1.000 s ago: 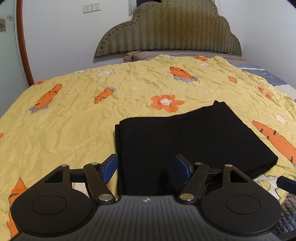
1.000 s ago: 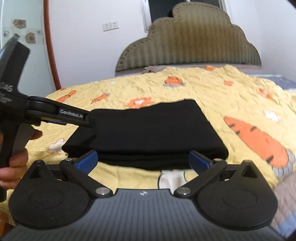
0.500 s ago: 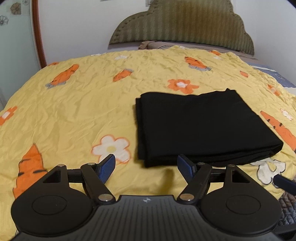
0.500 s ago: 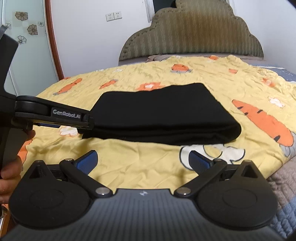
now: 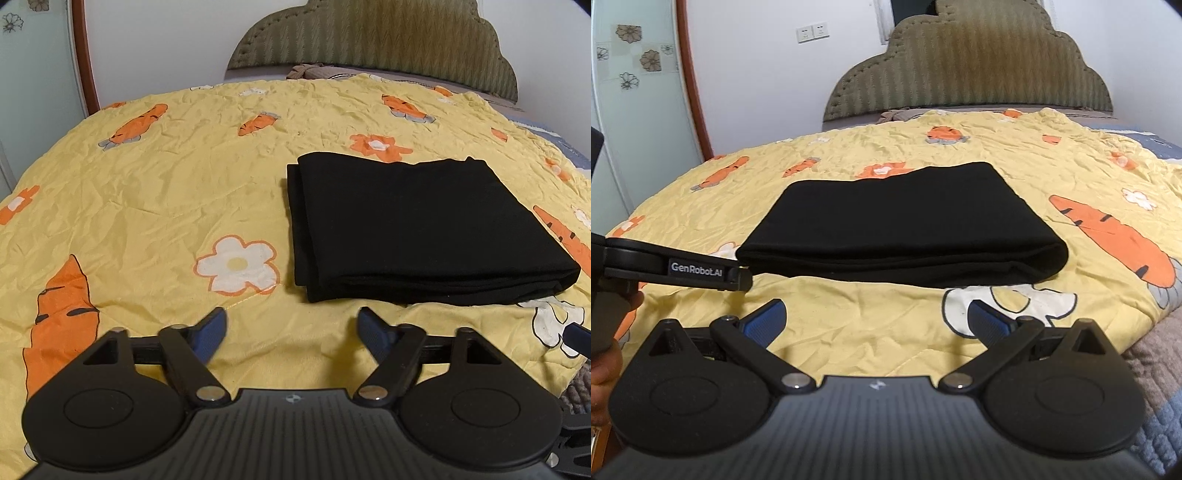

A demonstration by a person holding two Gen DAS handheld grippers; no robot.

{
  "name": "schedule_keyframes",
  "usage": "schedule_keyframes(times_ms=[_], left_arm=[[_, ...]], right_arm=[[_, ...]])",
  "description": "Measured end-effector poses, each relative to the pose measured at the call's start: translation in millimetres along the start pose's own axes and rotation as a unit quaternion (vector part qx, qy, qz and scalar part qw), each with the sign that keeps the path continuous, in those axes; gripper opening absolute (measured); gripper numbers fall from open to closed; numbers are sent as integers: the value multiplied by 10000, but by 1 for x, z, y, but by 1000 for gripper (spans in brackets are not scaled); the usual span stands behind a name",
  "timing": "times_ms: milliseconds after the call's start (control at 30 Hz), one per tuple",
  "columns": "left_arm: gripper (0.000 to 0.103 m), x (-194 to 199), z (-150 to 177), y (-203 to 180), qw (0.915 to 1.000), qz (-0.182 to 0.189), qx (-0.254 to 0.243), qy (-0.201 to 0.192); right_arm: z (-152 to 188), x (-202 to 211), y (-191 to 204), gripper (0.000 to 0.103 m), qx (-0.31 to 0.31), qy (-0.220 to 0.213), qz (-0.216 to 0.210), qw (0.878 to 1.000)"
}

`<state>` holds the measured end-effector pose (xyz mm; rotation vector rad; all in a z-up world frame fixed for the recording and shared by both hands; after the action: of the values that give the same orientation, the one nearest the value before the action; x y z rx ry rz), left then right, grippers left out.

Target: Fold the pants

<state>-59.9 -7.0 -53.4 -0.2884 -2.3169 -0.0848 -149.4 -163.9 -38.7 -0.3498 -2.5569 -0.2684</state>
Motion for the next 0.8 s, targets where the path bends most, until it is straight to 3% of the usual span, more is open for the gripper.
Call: schedule_keyframes(times_ms=[333, 533, 700, 800], left_arm=[[96, -10, 10, 12, 9995, 79, 304, 6], [97, -11, 15, 12, 9997, -94, 202, -111], [98, -12, 15, 11, 9998, -141, 134, -91], [98, -11, 14, 10, 9998, -126, 152, -86]], right_arm=[[4, -8, -3, 103, -62, -45, 49, 10000], [8, -16, -4, 103, 0, -58, 113, 9999], [3, -21, -3, 103, 367, -67, 409, 9985], [1, -25, -7, 103, 272, 65, 540, 9982]])
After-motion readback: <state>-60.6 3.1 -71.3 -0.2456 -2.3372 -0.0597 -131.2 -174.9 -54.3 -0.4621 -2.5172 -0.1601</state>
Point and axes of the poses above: each gripper's, at about its wrist camera, not at the fingertips, and x roughly against the way its jaws point, y to its left, z to its underside, the point moved 5 cm from there along -x, roughly the way its jaws point, and after that the axes turned 1 degree about z, right-handed, at the moved point
